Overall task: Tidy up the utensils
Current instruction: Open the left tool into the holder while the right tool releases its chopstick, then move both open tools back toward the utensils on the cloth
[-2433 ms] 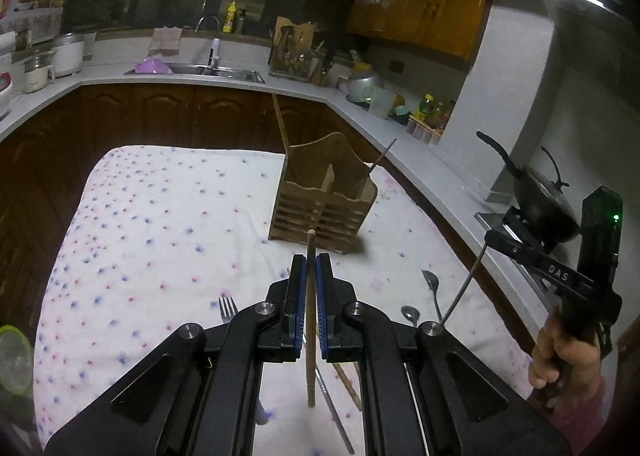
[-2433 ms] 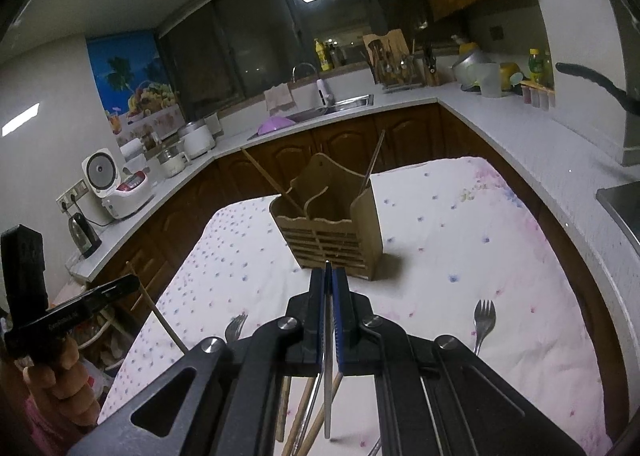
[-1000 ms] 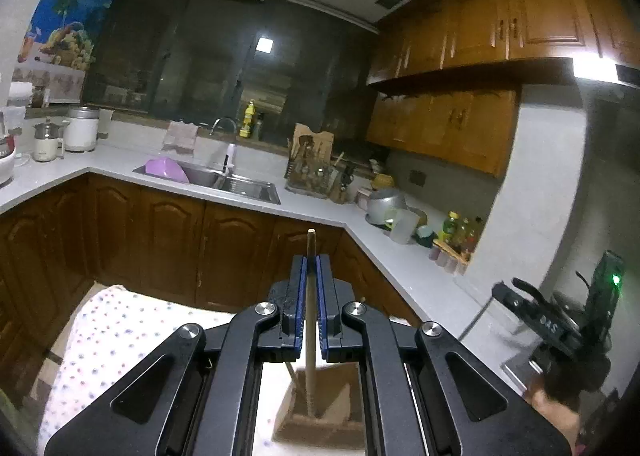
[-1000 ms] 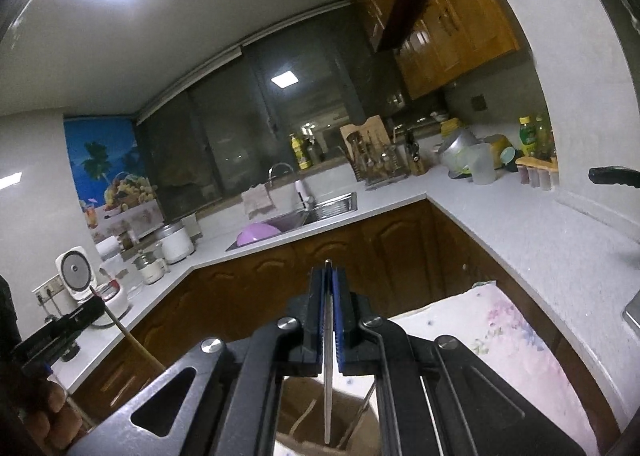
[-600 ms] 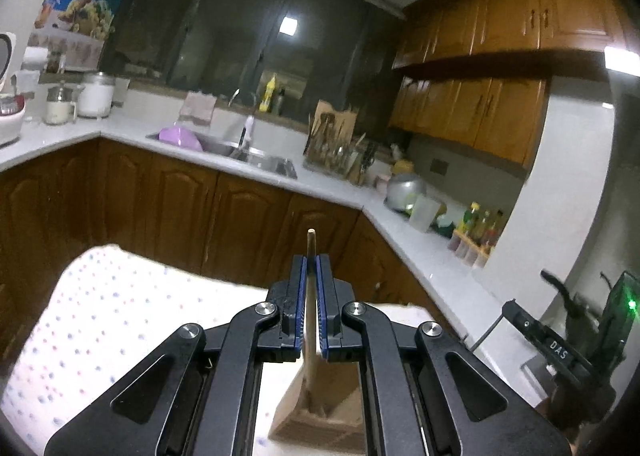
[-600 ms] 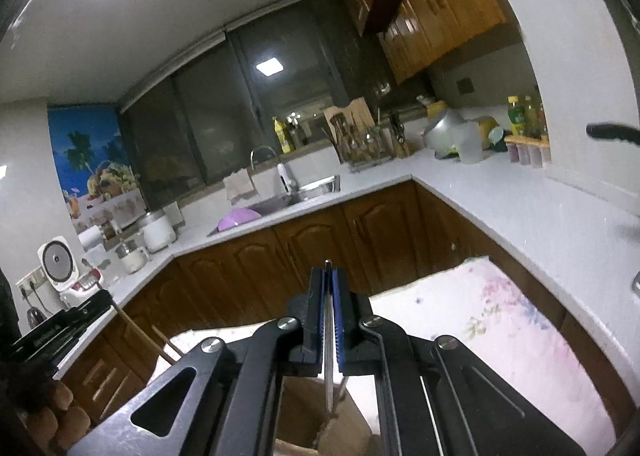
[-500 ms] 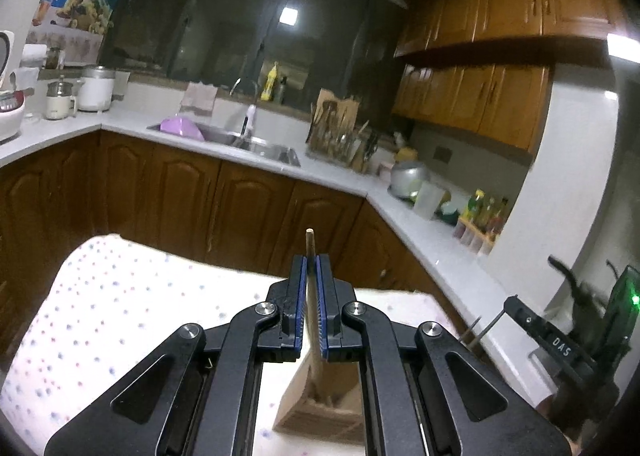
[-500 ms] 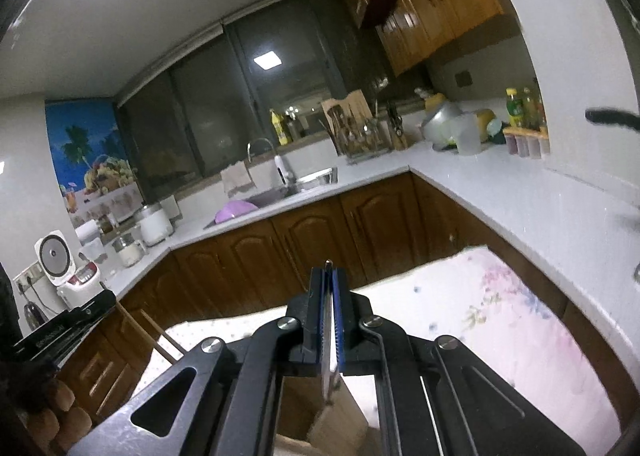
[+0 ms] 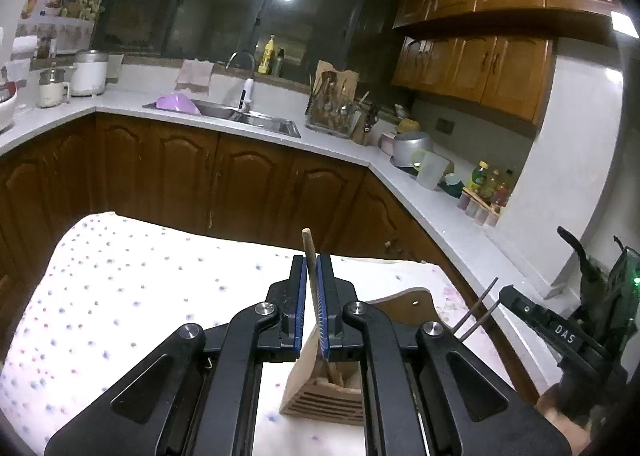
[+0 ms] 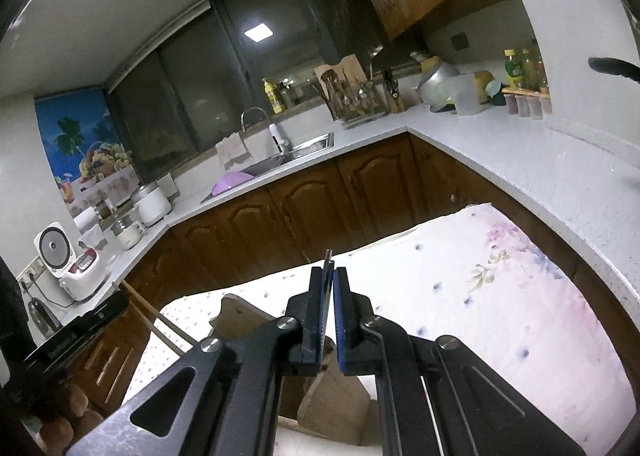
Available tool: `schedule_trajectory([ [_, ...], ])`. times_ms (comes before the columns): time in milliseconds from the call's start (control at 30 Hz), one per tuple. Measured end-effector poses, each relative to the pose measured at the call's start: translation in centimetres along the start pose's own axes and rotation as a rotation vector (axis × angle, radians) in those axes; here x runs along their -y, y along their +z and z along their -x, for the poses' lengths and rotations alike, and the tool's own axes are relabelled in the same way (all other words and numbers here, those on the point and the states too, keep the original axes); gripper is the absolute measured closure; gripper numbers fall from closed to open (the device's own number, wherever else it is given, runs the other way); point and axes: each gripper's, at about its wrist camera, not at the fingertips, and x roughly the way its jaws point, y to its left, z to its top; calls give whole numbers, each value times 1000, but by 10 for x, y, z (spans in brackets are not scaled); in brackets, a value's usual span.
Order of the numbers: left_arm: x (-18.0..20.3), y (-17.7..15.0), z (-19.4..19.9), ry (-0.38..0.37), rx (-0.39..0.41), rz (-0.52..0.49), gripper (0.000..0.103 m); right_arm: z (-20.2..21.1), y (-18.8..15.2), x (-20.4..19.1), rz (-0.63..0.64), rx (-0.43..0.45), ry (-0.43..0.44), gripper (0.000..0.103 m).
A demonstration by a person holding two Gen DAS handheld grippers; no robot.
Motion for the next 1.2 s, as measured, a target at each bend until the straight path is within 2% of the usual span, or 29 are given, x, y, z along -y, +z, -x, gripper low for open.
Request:
schedule_trajectory([
  [167,1,2,0,-1,-16,-1,98,-3,-1,5,-31,-21,16,93],
  [233,1,3,0,-3,-24,1,97,-3,0,8,-44,-28,20,83],
  [267,0,4,0,-4,-28,2,97,-3,-1,9,-50,-28,24,67],
  [300,-1,4,0,-5,-33,3,92,-1,-1,10,-57,-22,31,54],
  [333,-2,5,1,-6,-34,4,88,1,-3,11,-60,-17,34,52],
  [400,-2,4,5,3,-27,5,65,5,-3,12,-64,-15,37,51],
  [467,-3,2,9,5,-23,11,57,7,-4,13,-73,-16,45,49],
  [533,-3,0,13,3,-27,8,53,11,-5,14,-79,-15,47,43],
  [567,-3,-1,15,6,-28,4,47,13,-5,15,-80,-14,49,39],
  [633,-2,-5,21,24,-31,-9,32,18,-7,16,-83,-19,56,29],
  [700,-4,-10,29,53,-35,-16,5,23,-9,18,-84,-25,59,15],
  [800,-8,-19,43,76,-28,-24,2,34,-16,20,-76,-46,67,11],
  [933,-13,-36,61,106,-50,-46,2,48,-33,21,-69,-83,76,10],
  [1200,-30,-80,97,112,-125,-18,2,82,-74,15,-26,-164,84,10],
])
